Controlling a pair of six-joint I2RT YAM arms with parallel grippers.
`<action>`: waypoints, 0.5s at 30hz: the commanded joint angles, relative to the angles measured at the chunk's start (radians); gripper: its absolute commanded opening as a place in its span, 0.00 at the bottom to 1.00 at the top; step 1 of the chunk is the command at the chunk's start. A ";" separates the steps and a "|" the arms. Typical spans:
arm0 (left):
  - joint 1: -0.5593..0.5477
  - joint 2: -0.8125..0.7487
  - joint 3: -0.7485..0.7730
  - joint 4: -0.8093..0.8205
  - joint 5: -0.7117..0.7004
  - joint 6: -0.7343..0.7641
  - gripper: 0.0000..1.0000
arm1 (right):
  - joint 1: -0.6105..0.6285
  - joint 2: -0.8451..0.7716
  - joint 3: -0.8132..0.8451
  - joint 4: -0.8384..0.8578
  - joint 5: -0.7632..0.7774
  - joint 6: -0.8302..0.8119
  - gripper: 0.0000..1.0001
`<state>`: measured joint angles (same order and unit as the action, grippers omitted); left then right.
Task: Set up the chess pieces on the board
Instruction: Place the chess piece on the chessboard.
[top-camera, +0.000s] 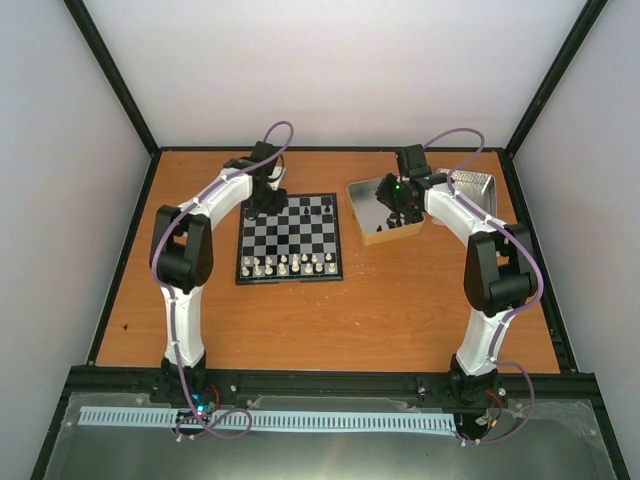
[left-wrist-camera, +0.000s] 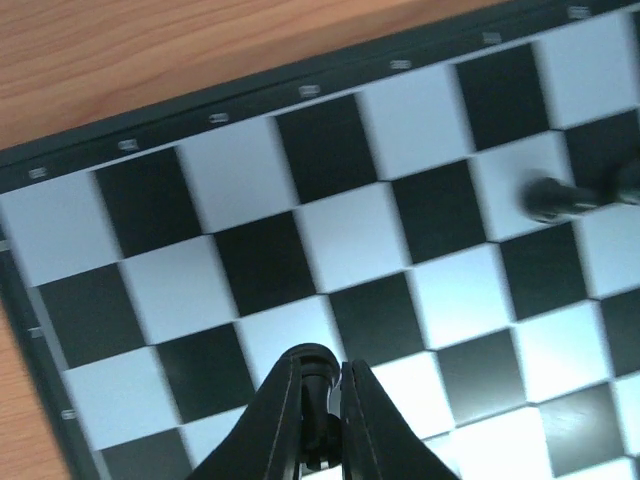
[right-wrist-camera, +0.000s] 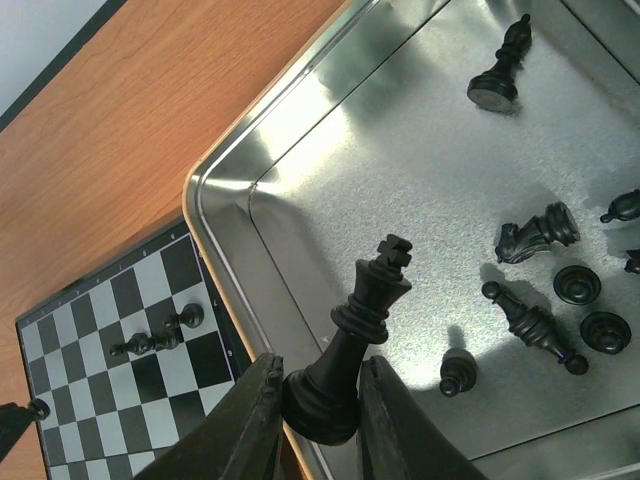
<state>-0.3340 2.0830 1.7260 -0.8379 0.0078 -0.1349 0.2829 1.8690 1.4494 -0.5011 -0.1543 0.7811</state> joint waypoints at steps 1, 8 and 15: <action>0.082 0.009 0.028 -0.029 -0.016 -0.021 0.01 | 0.004 -0.018 -0.005 -0.004 0.030 -0.015 0.20; 0.158 0.080 0.084 -0.022 0.025 -0.029 0.01 | 0.003 -0.003 0.024 -0.018 0.036 -0.019 0.20; 0.174 0.157 0.149 -0.021 0.022 -0.033 0.02 | 0.003 0.002 0.042 -0.029 0.043 -0.021 0.20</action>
<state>-0.1654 2.2032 1.8103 -0.8474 0.0170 -0.1478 0.2829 1.8690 1.4574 -0.5205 -0.1375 0.7727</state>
